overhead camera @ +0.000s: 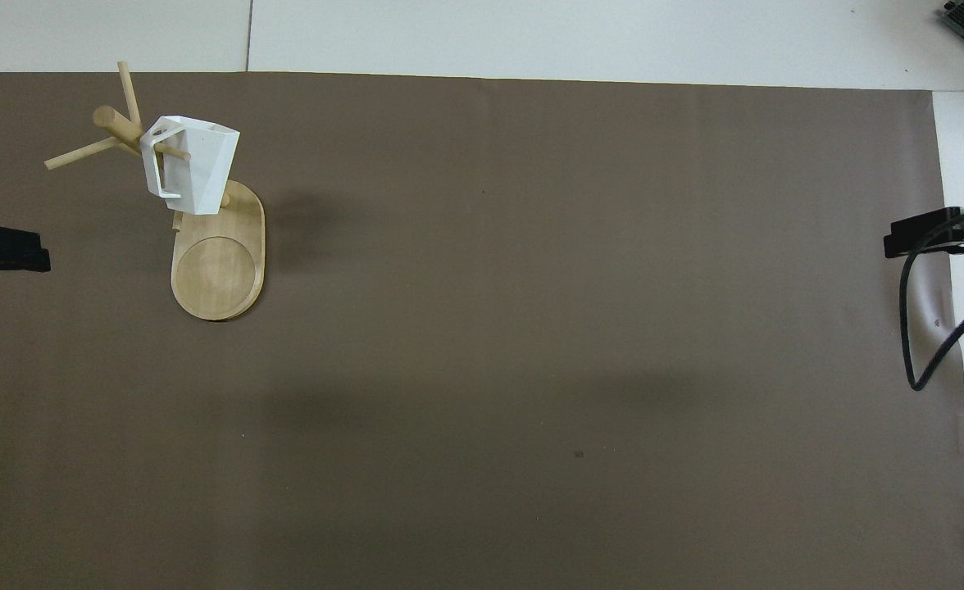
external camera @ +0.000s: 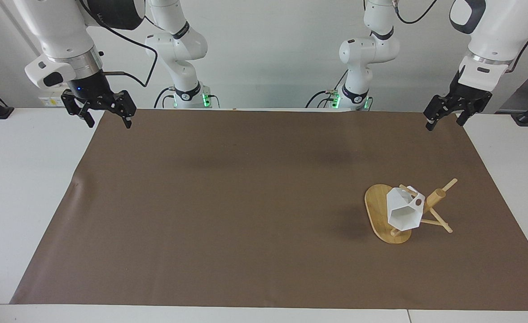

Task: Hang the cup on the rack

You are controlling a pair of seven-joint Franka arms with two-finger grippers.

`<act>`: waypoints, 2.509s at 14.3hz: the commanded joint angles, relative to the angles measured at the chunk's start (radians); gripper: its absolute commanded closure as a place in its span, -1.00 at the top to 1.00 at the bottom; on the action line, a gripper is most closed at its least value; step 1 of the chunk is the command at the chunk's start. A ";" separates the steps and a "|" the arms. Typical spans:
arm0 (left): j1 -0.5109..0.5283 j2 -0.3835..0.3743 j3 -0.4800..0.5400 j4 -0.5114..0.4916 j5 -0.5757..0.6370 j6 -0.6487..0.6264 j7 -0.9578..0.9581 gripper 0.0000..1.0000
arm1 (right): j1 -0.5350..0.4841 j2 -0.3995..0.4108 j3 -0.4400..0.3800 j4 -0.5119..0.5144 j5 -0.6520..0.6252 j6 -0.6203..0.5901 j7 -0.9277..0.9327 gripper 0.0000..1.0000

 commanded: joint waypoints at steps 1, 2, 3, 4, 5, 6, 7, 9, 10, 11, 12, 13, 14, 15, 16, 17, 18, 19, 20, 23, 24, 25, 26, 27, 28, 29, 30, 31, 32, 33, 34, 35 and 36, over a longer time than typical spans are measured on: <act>-0.008 0.033 -0.006 0.044 0.043 -0.050 0.047 1.00 | -0.007 -0.009 0.008 -0.014 0.016 0.003 0.016 1.00; -0.009 0.044 -0.009 0.053 0.053 -0.056 0.047 1.00 | -0.007 -0.009 0.008 -0.014 0.016 0.004 0.015 1.00; -0.014 0.043 -0.009 0.053 0.041 -0.050 0.047 1.00 | -0.007 -0.009 0.008 -0.014 0.016 0.006 0.016 1.00; -0.014 0.031 -0.009 0.026 0.040 -0.037 0.045 1.00 | -0.007 -0.009 0.008 -0.014 0.016 0.006 0.015 1.00; -0.014 0.027 -0.009 0.016 0.040 -0.040 0.044 1.00 | -0.007 -0.009 0.008 -0.014 0.016 0.006 0.015 1.00; -0.014 0.026 -0.009 0.015 0.040 -0.043 0.036 1.00 | -0.007 -0.009 0.008 -0.014 0.016 0.006 0.015 1.00; -0.008 0.026 -0.009 0.015 0.040 -0.043 0.037 1.00 | -0.007 -0.009 0.008 -0.014 0.016 0.006 0.015 1.00; -0.005 0.026 -0.009 0.015 0.039 -0.046 0.037 1.00 | -0.007 -0.009 0.008 -0.014 0.016 0.006 0.015 1.00; -0.002 0.026 -0.009 0.015 0.039 -0.044 0.039 1.00 | -0.006 -0.009 0.008 -0.014 0.016 0.006 0.015 1.00; 0.000 0.027 -0.006 0.021 0.016 -0.046 0.038 1.00 | -0.006 -0.009 0.008 -0.014 0.016 0.004 0.015 1.00; 0.001 0.029 0.000 0.036 -0.031 -0.046 0.033 1.00 | -0.006 -0.009 0.008 -0.014 0.016 0.004 0.015 1.00; 0.001 0.036 0.002 0.068 -0.048 -0.061 0.033 1.00 | -0.006 -0.009 0.008 -0.014 0.018 0.004 0.015 1.00; -0.002 0.044 0.002 0.094 -0.046 -0.088 0.034 1.00 | -0.006 -0.009 0.008 -0.014 0.016 0.006 0.013 1.00; -0.005 0.049 0.001 0.126 -0.041 -0.127 0.034 1.00 | -0.006 -0.009 0.008 -0.014 0.016 0.006 0.013 1.00; -0.006 0.081 -0.001 0.178 -0.032 -0.164 0.036 1.00 | -0.006 -0.009 0.008 -0.014 0.016 0.006 0.013 1.00; -0.012 0.093 -0.006 0.204 -0.017 -0.172 0.041 1.00 | -0.006 -0.009 0.008 -0.014 0.016 0.006 0.013 1.00; -0.014 0.092 -0.007 0.200 -0.010 -0.159 0.047 1.00 | -0.006 -0.009 0.008 -0.014 0.016 0.006 0.013 1.00; -0.015 0.083 -0.009 0.168 -0.010 -0.143 0.047 1.00 | -0.006 -0.009 0.008 -0.014 0.016 0.006 0.013 1.00; -0.028 0.069 -0.009 0.142 -0.009 -0.123 0.047 1.00 | -0.006 -0.009 0.008 -0.014 0.016 0.006 0.013 1.00; -0.058 0.063 0.005 0.127 -0.009 -0.116 0.047 1.00 | -0.006 -0.009 0.008 -0.014 0.016 0.006 0.013 1.00; -0.058 0.063 0.007 0.127 -0.009 -0.122 0.047 1.00 | -0.006 -0.009 0.008 -0.014 0.018 0.007 0.013 1.00; -0.058 0.061 0.007 0.127 -0.009 -0.126 0.047 1.00 | -0.006 -0.009 0.008 -0.014 0.016 0.006 0.013 1.00; -0.052 0.054 0.007 0.122 -0.009 -0.127 0.048 1.00 | -0.006 -0.009 0.008 -0.014 0.018 0.007 0.013 1.00; -0.049 0.050 0.007 0.113 -0.009 -0.124 0.042 1.00 | -0.007 -0.009 0.008 -0.014 0.016 0.007 0.013 1.00; -0.049 0.047 0.007 0.111 -0.009 -0.124 0.050 1.00 | -0.007 -0.009 0.008 -0.014 0.016 0.007 0.013 1.00; -0.049 0.047 0.007 0.111 -0.009 -0.126 0.051 1.00 | -0.006 -0.009 0.008 -0.014 0.016 0.007 0.013 1.00; -0.051 0.047 0.007 0.111 -0.009 -0.123 0.048 1.00 | -0.006 -0.009 0.008 -0.014 0.016 0.007 0.013 1.00; -0.052 0.047 0.007 0.111 -0.009 -0.121 0.044 1.00 | -0.006 -0.009 0.008 -0.014 0.016 0.007 0.013 1.00; -0.051 0.047 0.005 0.111 -0.009 -0.121 0.041 1.00 | -0.007 -0.009 0.008 -0.014 0.016 0.007 0.013 1.00; -0.049 0.047 0.005 0.110 -0.009 -0.121 0.044 1.00 | -0.006 -0.009 0.008 -0.014 0.016 0.007 0.013 1.00; -0.051 0.047 0.005 0.110 -0.009 -0.124 0.044 1.00 | -0.006 -0.009 0.008 -0.014 0.016 0.007 0.013 1.00; -0.051 0.047 0.005 0.110 -0.009 -0.126 0.041 1.00 | -0.006 -0.009 0.008 -0.014 0.018 0.007 0.013 1.00; -0.051 0.046 0.005 0.107 -0.009 -0.126 0.041 1.00 | -0.007 -0.009 0.008 -0.014 0.016 0.007 0.013 1.00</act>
